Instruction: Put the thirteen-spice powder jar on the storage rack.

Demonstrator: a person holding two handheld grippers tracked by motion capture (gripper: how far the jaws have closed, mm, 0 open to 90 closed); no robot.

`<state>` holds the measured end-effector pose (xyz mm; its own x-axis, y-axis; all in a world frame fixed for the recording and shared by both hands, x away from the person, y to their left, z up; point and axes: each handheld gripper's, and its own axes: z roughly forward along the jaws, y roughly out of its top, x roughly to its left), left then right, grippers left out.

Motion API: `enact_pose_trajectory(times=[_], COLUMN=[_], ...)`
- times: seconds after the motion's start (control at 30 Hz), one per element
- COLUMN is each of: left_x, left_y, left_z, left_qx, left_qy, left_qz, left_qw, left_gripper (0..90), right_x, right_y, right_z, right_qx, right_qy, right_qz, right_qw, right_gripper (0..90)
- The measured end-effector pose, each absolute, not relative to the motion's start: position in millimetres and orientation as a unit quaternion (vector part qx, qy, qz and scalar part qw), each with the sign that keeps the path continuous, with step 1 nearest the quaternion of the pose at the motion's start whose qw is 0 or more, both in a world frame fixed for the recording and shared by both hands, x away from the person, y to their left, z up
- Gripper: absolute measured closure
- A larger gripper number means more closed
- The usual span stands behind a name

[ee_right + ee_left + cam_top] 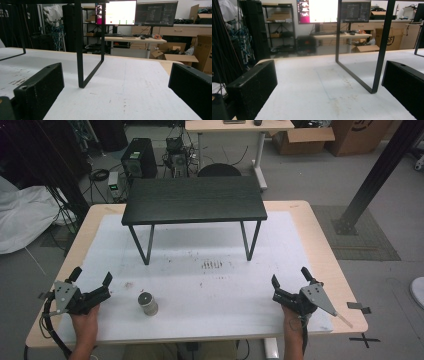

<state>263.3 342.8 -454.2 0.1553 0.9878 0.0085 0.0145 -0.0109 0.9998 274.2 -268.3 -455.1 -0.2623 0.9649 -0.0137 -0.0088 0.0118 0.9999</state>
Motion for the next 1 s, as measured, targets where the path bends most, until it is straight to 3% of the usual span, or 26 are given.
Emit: enact_pose_trajectory(times=[1.0], left_x=[263.9], left_y=[342.7], left_z=[-453.9], left_qx=[0.544], left_qy=[0.462], left_qz=[0.457], left_qw=[0.531], left_gripper=[0.5], right_x=[274.4], right_y=[-268.0], right_z=[-454.9], right_qx=[0.424], right_qy=[0.565], right_qz=[0.559], right_qw=[0.434], right_gripper=[0.0])
